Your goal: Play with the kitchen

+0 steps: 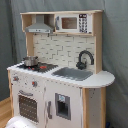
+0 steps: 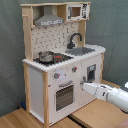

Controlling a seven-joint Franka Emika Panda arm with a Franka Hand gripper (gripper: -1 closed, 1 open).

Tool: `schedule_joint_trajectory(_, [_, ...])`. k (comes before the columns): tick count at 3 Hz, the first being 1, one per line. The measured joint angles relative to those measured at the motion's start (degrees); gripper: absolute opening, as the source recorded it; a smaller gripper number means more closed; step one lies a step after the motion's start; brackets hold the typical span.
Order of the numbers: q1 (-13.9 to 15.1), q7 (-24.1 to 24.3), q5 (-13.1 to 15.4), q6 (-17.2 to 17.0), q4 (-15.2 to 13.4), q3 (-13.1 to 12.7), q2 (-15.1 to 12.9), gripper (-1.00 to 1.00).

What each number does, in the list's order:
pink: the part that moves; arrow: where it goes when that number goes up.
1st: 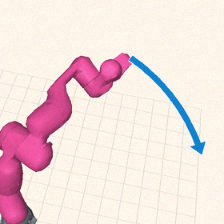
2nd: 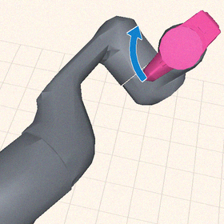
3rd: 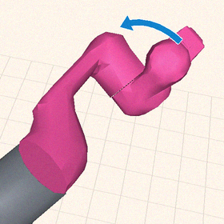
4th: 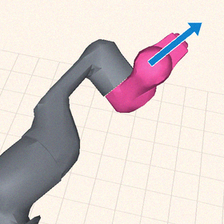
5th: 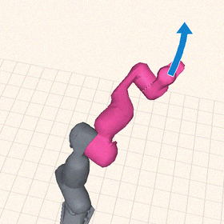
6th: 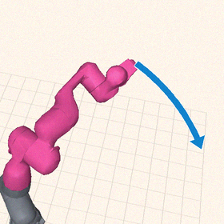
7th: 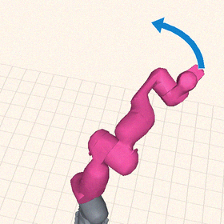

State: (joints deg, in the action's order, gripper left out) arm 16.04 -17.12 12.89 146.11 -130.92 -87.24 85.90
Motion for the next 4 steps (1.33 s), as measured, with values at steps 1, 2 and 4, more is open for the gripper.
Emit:
schedule_joint_trajectory(1, [1.77,5.84,1.57,-0.82,1.01,-0.6,0.1,1.0])
schedule_joint_trajectory(2, [5.01,10.94,2.59,0.27,2.43,-0.84,0.1,1.0])
schedule_joint_trajectory(4, [11.8,18.72,2.72,5.02,4.88,-1.75,0.1,1.0])
